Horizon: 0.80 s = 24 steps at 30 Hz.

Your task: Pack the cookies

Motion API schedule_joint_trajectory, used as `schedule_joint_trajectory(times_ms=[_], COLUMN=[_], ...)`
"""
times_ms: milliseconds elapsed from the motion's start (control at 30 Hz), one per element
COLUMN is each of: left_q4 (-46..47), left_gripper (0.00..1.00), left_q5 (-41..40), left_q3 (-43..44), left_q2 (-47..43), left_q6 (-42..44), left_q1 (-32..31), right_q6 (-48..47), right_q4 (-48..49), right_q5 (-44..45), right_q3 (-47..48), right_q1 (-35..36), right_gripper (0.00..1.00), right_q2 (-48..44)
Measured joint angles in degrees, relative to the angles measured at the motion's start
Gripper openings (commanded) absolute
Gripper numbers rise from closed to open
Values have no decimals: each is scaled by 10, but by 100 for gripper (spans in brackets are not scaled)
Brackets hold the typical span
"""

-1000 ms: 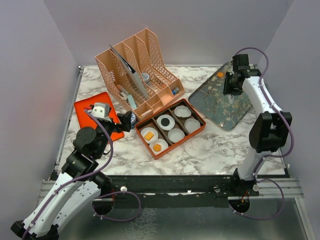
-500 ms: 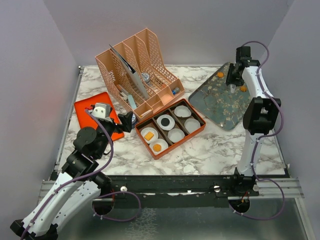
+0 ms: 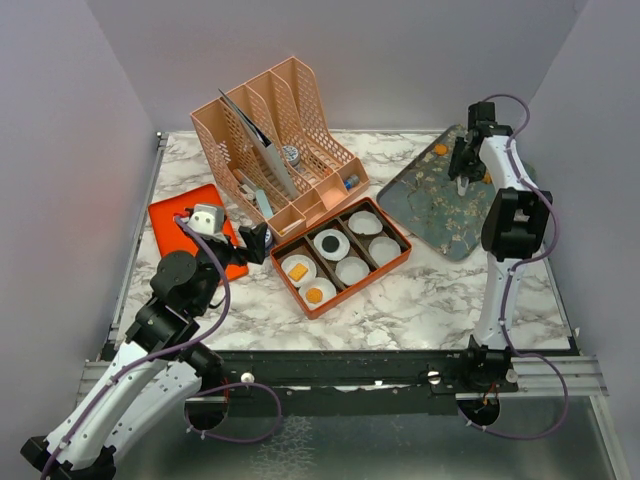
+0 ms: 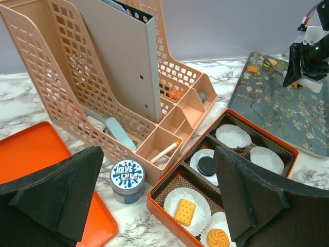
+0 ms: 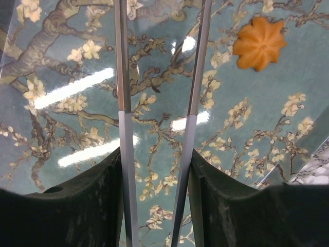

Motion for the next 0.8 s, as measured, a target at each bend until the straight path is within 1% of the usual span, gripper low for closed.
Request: schedule_joint_trajectory(times_ms=[267, 400, 500, 667, 800], left_q4=[1, 1, 1, 1, 1], left_gripper=[99, 99, 99, 99, 99], left_q5=[0, 0, 0, 0, 0], left_q3=[0, 0, 0, 0, 0], left_q2=[5, 8, 10, 10, 9], left_q6=[0, 0, 0, 0, 0], left_q1=[0, 0, 0, 0, 0], right_q6=[0, 0, 0, 0, 0], right_q4=[2, 2, 1, 0, 2], right_q5=[-1, -3, -5, -11, -16], right_q3=[42, 61, 69, 70, 53], right_q1=[-8, -9, -9, -9, -10], right_gripper=[49, 47, 42, 30, 24], right_q2=[30, 49, 58, 59, 50])
